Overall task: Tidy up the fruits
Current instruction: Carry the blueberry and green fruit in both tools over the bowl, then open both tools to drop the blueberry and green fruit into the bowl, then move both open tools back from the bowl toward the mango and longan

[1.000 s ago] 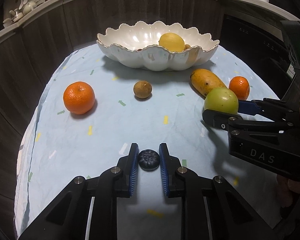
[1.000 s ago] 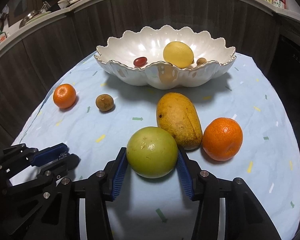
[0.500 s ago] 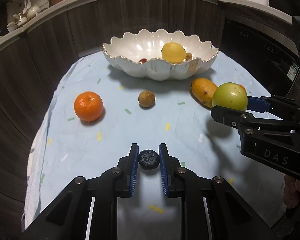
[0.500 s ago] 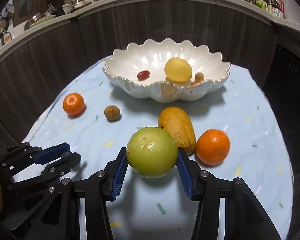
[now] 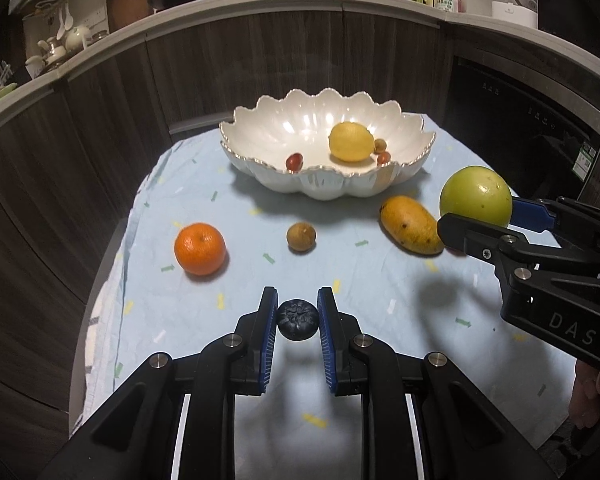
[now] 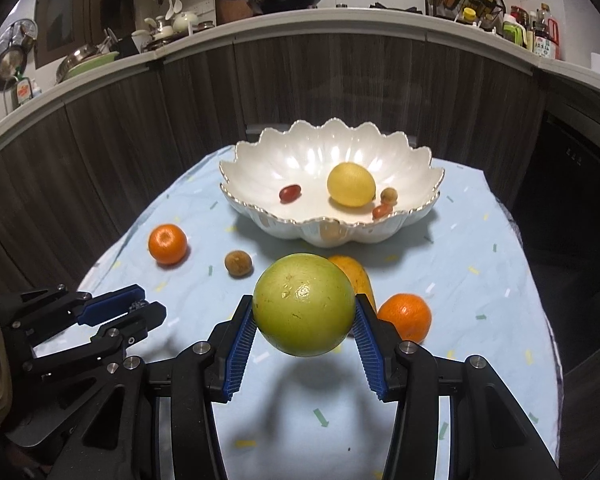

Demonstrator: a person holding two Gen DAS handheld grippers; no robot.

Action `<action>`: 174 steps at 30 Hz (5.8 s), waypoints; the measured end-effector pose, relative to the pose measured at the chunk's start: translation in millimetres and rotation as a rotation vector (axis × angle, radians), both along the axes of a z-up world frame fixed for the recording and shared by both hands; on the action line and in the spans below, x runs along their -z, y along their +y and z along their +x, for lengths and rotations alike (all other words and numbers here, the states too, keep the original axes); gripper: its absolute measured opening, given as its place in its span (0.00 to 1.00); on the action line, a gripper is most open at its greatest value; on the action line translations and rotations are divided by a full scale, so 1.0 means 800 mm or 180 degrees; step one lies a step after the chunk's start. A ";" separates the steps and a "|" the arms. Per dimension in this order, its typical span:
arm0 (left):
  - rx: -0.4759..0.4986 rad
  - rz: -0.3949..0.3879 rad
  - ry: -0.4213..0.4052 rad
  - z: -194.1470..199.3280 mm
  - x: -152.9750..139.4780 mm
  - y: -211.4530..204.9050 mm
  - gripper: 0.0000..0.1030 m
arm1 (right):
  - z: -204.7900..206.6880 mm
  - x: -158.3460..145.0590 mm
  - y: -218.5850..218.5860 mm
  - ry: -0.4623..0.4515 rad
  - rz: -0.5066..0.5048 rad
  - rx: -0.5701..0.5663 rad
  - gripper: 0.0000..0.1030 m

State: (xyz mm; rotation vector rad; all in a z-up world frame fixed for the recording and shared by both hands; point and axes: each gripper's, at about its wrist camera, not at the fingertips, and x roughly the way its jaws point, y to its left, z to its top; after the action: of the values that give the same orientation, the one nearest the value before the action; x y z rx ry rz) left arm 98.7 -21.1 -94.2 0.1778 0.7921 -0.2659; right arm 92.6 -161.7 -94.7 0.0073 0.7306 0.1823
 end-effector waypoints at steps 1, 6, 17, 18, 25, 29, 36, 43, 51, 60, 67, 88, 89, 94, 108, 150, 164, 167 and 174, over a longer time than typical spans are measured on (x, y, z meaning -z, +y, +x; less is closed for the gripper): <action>-0.0002 0.0000 -0.0009 0.000 -0.002 -0.001 0.20 | -0.001 -0.002 -0.001 -0.0009 0.0006 0.0003 0.48; -0.0019 -0.0008 -0.0061 0.001 -0.017 -0.003 0.20 | -0.004 -0.012 -0.004 -0.0063 0.0026 0.0018 0.48; -0.0028 -0.0020 -0.0172 0.011 -0.044 -0.009 0.20 | -0.003 -0.033 -0.017 -0.0151 0.0069 0.0079 0.48; -0.0027 -0.0025 -0.0181 0.013 -0.047 -0.010 0.20 | -0.003 -0.035 -0.018 -0.0156 0.0070 0.0088 0.48; -0.0029 -0.0053 -0.0245 0.027 -0.062 -0.017 0.20 | 0.005 -0.048 -0.028 -0.0202 0.0072 0.0152 0.48; -0.0028 -0.0067 -0.0283 0.036 -0.069 -0.021 0.20 | 0.014 -0.054 -0.033 -0.0227 0.0075 0.0183 0.48; -0.0048 -0.0079 -0.0347 0.059 -0.083 -0.027 0.20 | 0.029 -0.063 -0.043 -0.0280 0.0076 0.0220 0.48; -0.0063 -0.0089 -0.0411 0.086 -0.096 -0.030 0.20 | 0.047 -0.072 -0.048 -0.0320 0.0066 0.0239 0.48; -0.0045 -0.0112 -0.0478 0.118 -0.107 -0.034 0.20 | 0.070 -0.081 -0.051 -0.0356 0.0051 0.0246 0.48; -0.0033 -0.0147 -0.0483 0.155 -0.107 -0.039 0.20 | 0.097 -0.083 -0.053 -0.0355 0.0044 0.0248 0.48; -0.0025 -0.0161 -0.0423 0.182 -0.095 -0.043 0.20 | 0.120 -0.074 -0.050 -0.0296 0.0056 0.0225 0.48; -0.0015 -0.0088 -0.0026 0.223 -0.030 -0.050 0.21 | 0.165 -0.015 -0.042 0.0131 0.0090 0.0095 0.48; -0.0013 -0.0084 -0.0016 0.223 -0.028 -0.050 0.21 | 0.167 -0.013 -0.041 0.0147 0.0090 0.0085 0.48; -0.0012 -0.0087 0.0013 0.225 -0.025 -0.050 0.31 | 0.172 -0.007 -0.039 0.0200 0.0092 0.0037 0.48; -0.0163 0.0018 -0.0057 0.215 -0.034 -0.038 0.59 | 0.167 -0.012 -0.039 0.0178 0.0095 0.0085 0.73; -0.0272 0.0004 -0.0579 0.082 -0.127 -0.009 0.76 | 0.048 -0.095 -0.052 -0.0352 0.0019 0.0392 0.73; -0.0257 0.0032 -0.0514 0.052 -0.104 -0.004 0.76 | 0.024 -0.073 -0.048 -0.0301 0.0016 0.0364 0.73; -0.0261 0.0035 -0.0499 0.050 -0.097 -0.003 0.76 | 0.020 -0.066 -0.046 -0.0269 0.0012 0.0351 0.73; -0.0271 0.0034 -0.0462 0.049 -0.079 0.000 0.76 | 0.018 -0.047 -0.045 -0.0220 -0.0004 0.0327 0.73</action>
State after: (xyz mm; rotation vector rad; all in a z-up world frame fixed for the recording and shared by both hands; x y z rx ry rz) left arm 138.2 -21.4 -31.1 0.1709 0.6554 -0.1664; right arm 107.3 -197.4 -57.0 0.0372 0.6598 0.0835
